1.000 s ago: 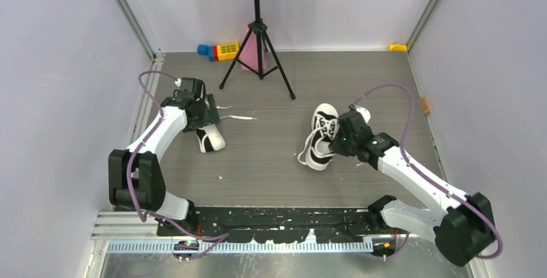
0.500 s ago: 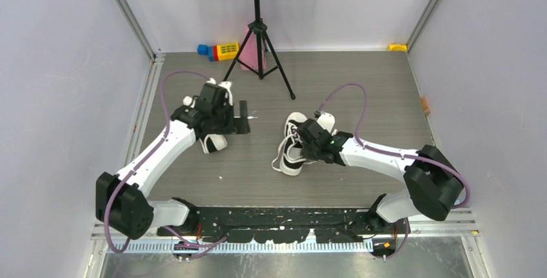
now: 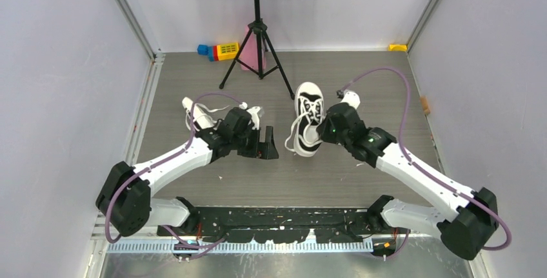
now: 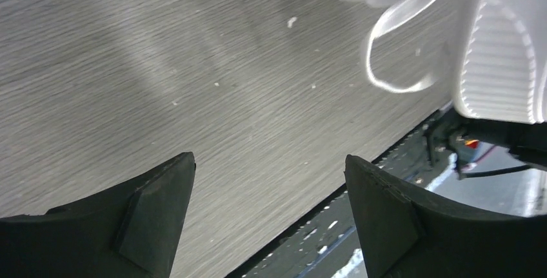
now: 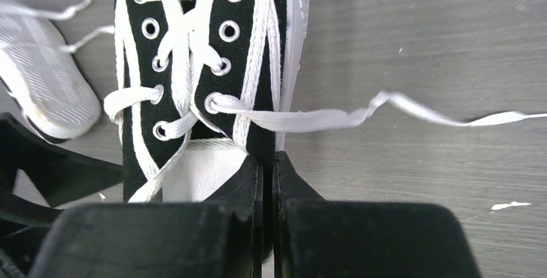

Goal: Tie the shoes

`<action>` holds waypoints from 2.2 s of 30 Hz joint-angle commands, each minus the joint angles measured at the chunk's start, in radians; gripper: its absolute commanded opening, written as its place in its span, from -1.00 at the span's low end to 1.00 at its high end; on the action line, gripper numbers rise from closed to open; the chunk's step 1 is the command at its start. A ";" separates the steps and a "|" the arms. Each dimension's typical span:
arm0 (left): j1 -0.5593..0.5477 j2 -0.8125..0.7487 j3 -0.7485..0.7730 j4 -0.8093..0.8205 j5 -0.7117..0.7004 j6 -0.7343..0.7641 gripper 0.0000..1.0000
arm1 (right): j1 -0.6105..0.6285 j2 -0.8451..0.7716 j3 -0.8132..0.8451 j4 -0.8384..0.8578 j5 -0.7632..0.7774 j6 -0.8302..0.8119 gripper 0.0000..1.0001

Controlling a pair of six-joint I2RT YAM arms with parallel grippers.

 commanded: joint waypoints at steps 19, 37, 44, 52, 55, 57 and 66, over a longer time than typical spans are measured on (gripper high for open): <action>0.003 -0.030 -0.082 0.585 0.147 -0.580 0.47 | -0.114 -0.125 0.182 -0.029 -0.146 -0.049 -1.00; -0.006 0.104 -0.056 0.657 0.134 -0.552 -1.00 | -0.134 -0.142 0.181 -0.049 -0.139 -0.046 -1.00; 0.027 -0.044 0.125 -0.021 -0.123 -0.104 -1.00 | -0.172 -0.136 0.199 -0.176 -0.031 -0.164 -1.00; 0.028 -0.090 0.186 -0.210 -0.132 0.057 -1.00 | -0.171 -0.066 0.071 -0.097 -0.213 -0.090 -1.00; 0.028 -0.118 0.206 -0.228 -0.108 0.065 -1.00 | -0.146 -0.020 -0.004 -0.004 -0.252 -0.024 -1.00; 0.027 -0.130 0.229 -0.260 -0.106 0.072 -1.00 | -0.111 0.023 -0.048 0.078 -0.245 0.026 -1.00; 0.081 -0.129 0.234 -0.383 -0.122 0.099 -1.00 | 0.151 0.263 -0.064 0.242 -0.055 0.137 -0.24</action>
